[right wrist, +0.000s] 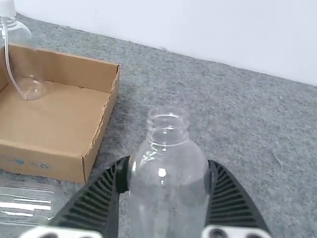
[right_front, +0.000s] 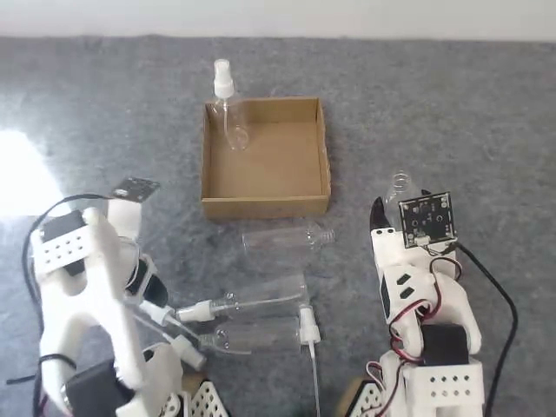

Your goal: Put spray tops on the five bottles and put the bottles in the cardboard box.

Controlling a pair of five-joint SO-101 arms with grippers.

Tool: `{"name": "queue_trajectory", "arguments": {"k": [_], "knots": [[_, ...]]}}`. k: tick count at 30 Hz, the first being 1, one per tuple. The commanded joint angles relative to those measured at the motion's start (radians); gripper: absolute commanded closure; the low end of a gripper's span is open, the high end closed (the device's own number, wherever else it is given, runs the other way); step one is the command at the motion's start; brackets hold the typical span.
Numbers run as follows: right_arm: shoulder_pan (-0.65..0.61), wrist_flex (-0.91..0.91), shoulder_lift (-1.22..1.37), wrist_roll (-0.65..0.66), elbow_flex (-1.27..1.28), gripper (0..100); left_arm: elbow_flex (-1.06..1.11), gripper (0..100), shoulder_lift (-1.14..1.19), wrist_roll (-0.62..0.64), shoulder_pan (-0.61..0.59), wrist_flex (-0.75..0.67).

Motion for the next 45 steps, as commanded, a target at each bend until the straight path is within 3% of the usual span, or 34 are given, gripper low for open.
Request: {"name": "queue_trajectory", "arguments": {"k": [1, 5, 13, 29, 40, 45], "knots": [[0.013, -0.028, -0.015, 0.003, -0.006, 88.4, 0.025, 79, -0.048, -0.218, 0.000, 0.006], [0.013, -0.028, -0.015, 0.003, -0.006, 88.4, 0.077, 79, -0.049, -0.288, -0.002, -0.041], [0.013, -0.028, -0.015, 0.003, -0.006, 88.3, 0.231, 79, -0.054, -0.296, -0.011, -0.318], [0.012, -0.028, -0.015, 0.003, -0.006, 88.3, 0.231, 79, -0.055, -0.292, -0.144, -0.601], [0.010, -0.028, -0.015, 0.003, -0.006, 88.3, 0.114, 79, -0.051, -0.086, -0.195, -0.598], [0.012, -0.028, -0.015, 0.003, -0.006, 88.2, 0.101, 79, -0.054, -0.006, -0.190, -0.517]]}}
